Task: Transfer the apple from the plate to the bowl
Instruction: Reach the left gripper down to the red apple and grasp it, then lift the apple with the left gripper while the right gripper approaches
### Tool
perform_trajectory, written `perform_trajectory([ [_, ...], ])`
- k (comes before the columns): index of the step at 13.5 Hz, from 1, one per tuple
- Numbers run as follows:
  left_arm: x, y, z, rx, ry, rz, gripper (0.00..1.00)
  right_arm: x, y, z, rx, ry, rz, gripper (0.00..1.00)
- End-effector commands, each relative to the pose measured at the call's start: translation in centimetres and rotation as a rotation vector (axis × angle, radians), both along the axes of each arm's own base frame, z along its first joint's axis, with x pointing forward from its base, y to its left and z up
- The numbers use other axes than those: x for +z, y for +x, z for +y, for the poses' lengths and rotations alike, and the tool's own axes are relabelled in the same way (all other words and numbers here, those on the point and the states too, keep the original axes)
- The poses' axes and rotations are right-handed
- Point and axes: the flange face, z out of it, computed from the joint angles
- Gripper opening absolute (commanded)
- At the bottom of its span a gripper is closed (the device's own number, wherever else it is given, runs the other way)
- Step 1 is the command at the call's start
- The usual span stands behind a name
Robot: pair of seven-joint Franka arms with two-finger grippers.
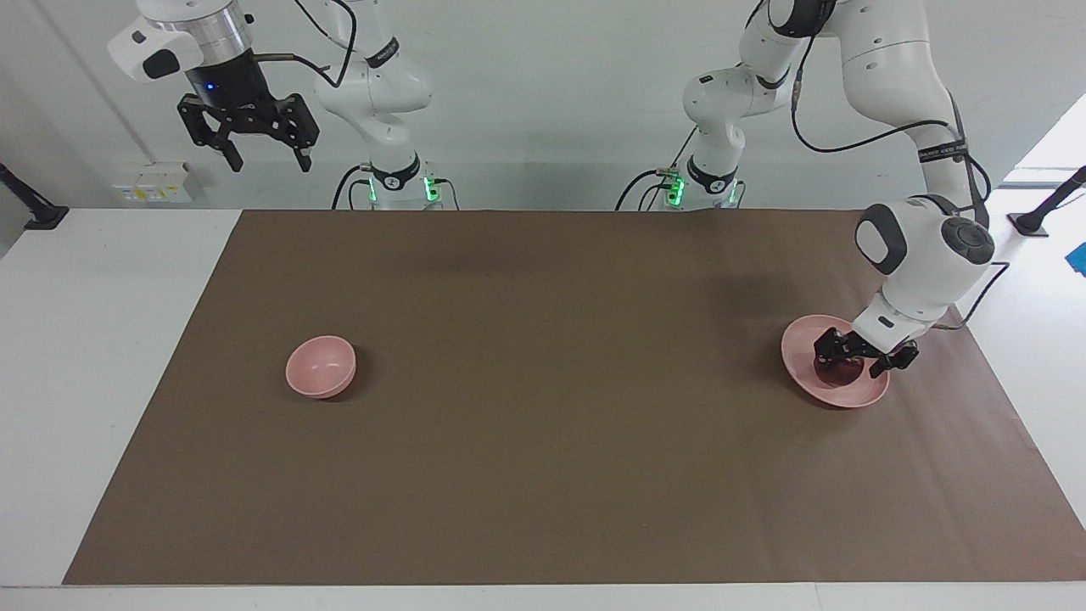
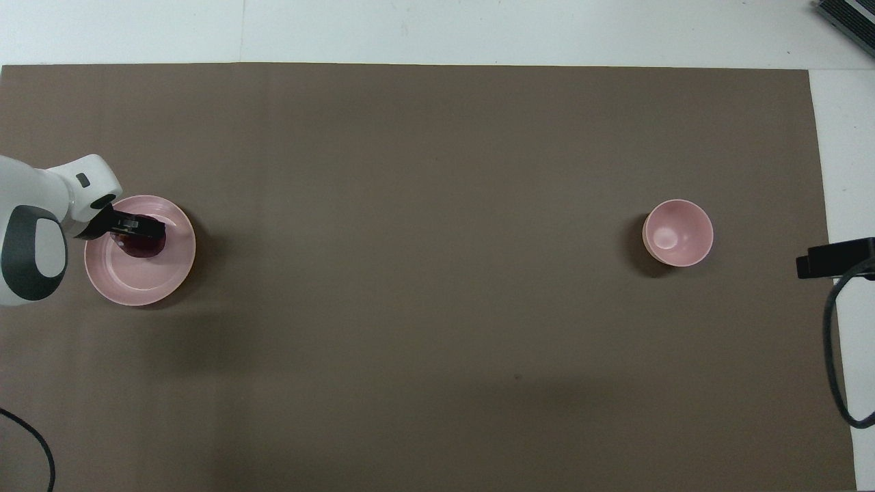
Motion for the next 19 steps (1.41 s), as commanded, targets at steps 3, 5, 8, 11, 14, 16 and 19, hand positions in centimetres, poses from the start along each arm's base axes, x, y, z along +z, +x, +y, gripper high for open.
perform_trajectory([
  [3,-0.8,0.1,0.3,-0.006,0.013,-0.034,0.3,-0.1,-0.5,-0.2,-0.015,0.013,0.003,1.0],
  [5,-0.3,0.2,0.4,-0.001,0.013,-0.024,0.0,0.0,-0.5,-0.2,-0.014,0.013,0.001,1.0],
  [8,2.5,1.2,0.0,-0.006,0.012,0.013,0.0,-0.1,-0.5,-0.3,-0.017,0.013,0.002,1.0],
  [11,5.7,2.2,-0.9,0.03,0.009,0.053,0.0,0.1,-0.4,-0.3,-0.014,0.013,-0.007,1.0],
  [14,10.2,2.8,-1.5,0.089,0.01,0.088,0.0,0.0,-0.5,-0.1,-0.006,0.014,-0.001,1.0],
  [16,13.3,2.9,-2.2,0.134,0.011,0.123,0.0,-0.1,-0.4,0.1,0.008,0.017,0.002,1.0],
  [19,17.8,2.0,-4.4,0.226,0.01,0.172,0.0,-0.8,-0.5,1.1,0.015,0.093,0.017,1.0],
])
